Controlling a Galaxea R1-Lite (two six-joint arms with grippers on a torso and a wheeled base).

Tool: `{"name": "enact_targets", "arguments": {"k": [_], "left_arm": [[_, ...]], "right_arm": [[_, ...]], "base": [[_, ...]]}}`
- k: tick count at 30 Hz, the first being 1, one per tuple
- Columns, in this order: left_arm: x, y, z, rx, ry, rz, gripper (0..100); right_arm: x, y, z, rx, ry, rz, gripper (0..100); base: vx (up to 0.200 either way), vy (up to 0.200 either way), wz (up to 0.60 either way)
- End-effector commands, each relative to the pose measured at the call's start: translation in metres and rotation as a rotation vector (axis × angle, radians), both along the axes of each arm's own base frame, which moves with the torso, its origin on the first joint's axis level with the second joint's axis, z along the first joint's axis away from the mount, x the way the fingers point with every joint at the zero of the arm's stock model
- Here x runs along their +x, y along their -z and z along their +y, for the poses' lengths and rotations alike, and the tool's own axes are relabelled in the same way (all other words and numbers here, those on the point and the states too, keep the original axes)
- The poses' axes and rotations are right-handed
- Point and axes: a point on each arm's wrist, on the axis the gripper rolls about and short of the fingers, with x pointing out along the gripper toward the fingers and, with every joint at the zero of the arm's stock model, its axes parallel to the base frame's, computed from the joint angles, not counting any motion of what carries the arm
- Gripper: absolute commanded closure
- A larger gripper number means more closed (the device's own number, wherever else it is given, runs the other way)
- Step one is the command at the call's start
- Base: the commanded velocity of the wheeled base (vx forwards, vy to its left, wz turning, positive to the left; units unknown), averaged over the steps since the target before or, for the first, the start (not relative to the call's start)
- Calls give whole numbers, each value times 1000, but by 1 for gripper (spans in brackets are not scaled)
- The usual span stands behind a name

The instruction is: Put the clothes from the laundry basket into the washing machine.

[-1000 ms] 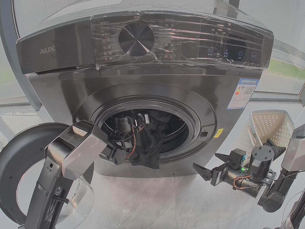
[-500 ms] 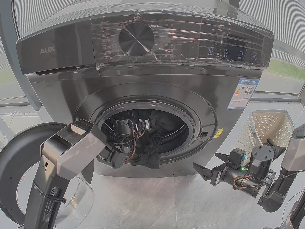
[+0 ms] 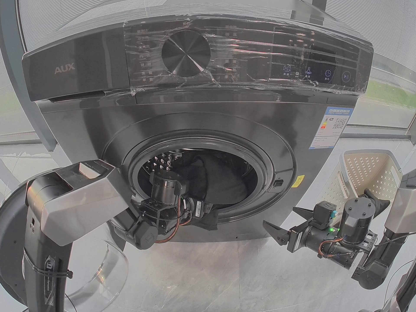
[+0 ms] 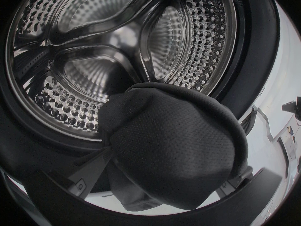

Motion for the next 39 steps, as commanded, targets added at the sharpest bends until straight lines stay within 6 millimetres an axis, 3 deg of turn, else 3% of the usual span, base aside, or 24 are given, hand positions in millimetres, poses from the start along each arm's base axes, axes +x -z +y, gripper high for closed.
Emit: {"name": "enact_targets", "arguments": {"k": [1, 12, 13, 23, 27, 28, 29, 32, 39], "left_arm": [[-8, 8, 2, 23, 7, 35, 0], [0, 46, -2, 49, 5, 82, 0], [2, 47, -2, 46, 4, 78, 100], [23, 29, -11, -25, -27, -11, 100], [40, 10, -14, -94, -68, -103, 100], [56, 1, -14, -132, -107, -178, 100], [56, 1, -14, -132, -107, -178, 100], [82, -17, -16, -192, -147, -288, 100], [99, -25, -13, -226, -187, -356, 100]], "right_arm": [[-1, -1, 2, 4, -8, -5, 0], [-4, -1, 7, 3, -27, -6, 0], [-4, -1, 7, 3, -27, -6, 0], [-4, -2, 7, 5, -27, -8, 0], [-4, -2, 7, 5, -25, -8, 0], [-4, -2, 7, 6, -25, -10, 0], [-4, -2, 7, 6, -25, -10, 0], [-4, -2, 6, 5, -25, -8, 0], [-2, -2, 5, 6, -19, -9, 0]], "base": [[0, 0, 0], [0, 0, 0], [0, 0, 0], [0, 0, 0], [0, 0, 0], [0, 0, 0], [0, 0, 0], [0, 0, 0], [0, 0, 0]]}}
